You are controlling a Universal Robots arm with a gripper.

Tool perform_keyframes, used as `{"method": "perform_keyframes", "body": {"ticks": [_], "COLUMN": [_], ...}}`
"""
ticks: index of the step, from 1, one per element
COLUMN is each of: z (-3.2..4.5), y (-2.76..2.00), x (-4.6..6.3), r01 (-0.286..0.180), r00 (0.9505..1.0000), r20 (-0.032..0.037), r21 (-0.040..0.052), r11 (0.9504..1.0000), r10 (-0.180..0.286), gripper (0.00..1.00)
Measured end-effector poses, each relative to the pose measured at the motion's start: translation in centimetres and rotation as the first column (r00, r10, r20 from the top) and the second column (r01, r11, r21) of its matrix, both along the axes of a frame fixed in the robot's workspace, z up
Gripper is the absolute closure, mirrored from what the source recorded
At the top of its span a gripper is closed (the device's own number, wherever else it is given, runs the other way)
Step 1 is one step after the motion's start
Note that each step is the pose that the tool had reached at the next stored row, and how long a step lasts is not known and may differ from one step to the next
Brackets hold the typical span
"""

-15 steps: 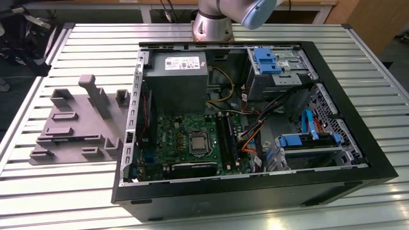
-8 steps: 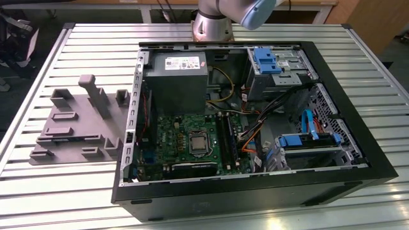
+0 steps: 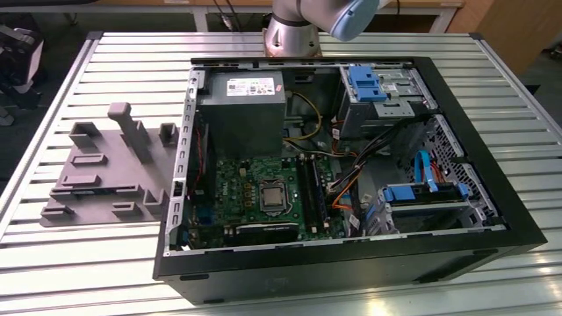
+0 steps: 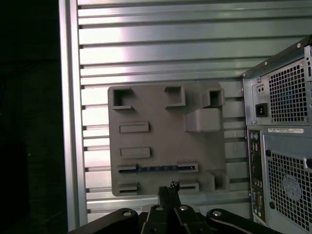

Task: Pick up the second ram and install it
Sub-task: 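Pick up the second ram and move it above second insertion slot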

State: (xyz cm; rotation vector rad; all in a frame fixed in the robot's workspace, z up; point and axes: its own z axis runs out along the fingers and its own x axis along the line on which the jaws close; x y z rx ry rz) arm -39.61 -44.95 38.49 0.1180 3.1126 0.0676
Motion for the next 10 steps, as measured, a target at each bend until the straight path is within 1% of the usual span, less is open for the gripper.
{"method": "perform_keyframes", "body": {"ticks": [10], "z": [0.0], "y": [0.0], "x": [-0.05], "r01": [0.0], "r00": [1.0], "r20": [0.0], "r21": [0.0], "r11": [1.0], "r10": [0.0], "gripper": [0.89]}}
